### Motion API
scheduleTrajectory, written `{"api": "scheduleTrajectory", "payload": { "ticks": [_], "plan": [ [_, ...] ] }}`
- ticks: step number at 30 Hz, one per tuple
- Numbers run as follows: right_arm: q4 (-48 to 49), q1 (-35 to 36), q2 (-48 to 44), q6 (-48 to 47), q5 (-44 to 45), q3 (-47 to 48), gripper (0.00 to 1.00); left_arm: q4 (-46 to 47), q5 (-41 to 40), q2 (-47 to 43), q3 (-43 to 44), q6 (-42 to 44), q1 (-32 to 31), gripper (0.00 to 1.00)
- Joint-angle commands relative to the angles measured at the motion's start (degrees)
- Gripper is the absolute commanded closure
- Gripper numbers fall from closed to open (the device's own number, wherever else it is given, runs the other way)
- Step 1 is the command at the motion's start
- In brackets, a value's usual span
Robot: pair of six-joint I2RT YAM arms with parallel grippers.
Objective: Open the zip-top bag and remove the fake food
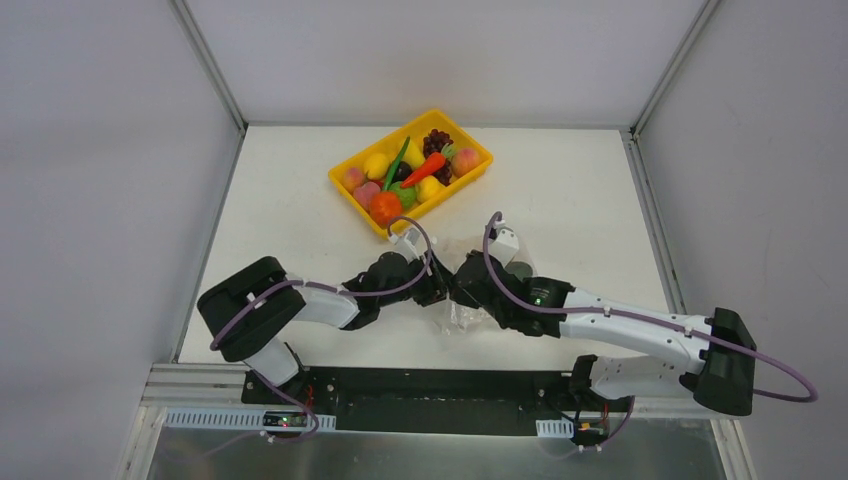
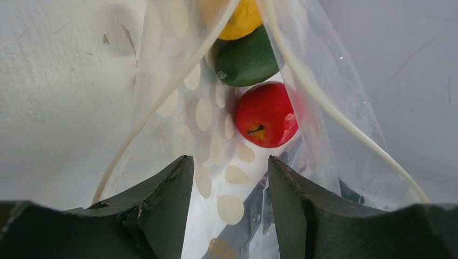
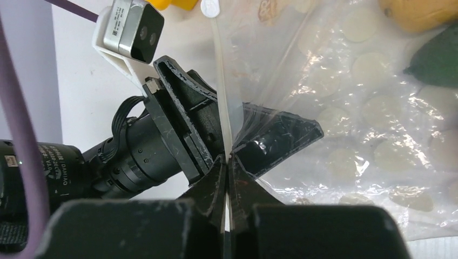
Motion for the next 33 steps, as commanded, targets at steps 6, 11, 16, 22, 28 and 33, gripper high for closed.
{"api": "scheduleTrajectory", "payload": {
  "ticks": [6, 11, 16, 22, 28, 33],
  "plan": [
    [2.64, 2.19, -0.15, 2.26, -0.86, 2.27, 0.99, 11.26, -3.90, 6.35, 2.92, -0.53, -1.77, 0.43],
    [-7.63, -0.23, -3.33, 3.27, -0.04, 2.22, 0.72, 12.08, -5.10, 7.91, -0.57, 0.52, -1.33, 0.43],
    [-12.58, -7.00, -8.66, -0.17, -4.63, 2.25, 0.55, 15.78, -4.40, 10.44, -3.05, -0.76, 0.06, 0.43],
    [-17.76, -23.40, -11.58, -7.83, -11.59, 2.60, 0.47, 16.19, -3.64, 9.74, -3.72, 0.25, 1.02, 0.43],
    [-13.17, -41.71, -9.70, -15.62, -23.57, -0.68, 0.33, 12.91, -2.94, 7.36, -2.86, 2.81, 1.02, 0.39],
    [-5.98, -52.18, -4.53, -19.33, -32.33, -3.18, 0.30, 12.36, -2.57, 7.57, -2.50, 3.55, 1.11, 0.38]
  ]
}}
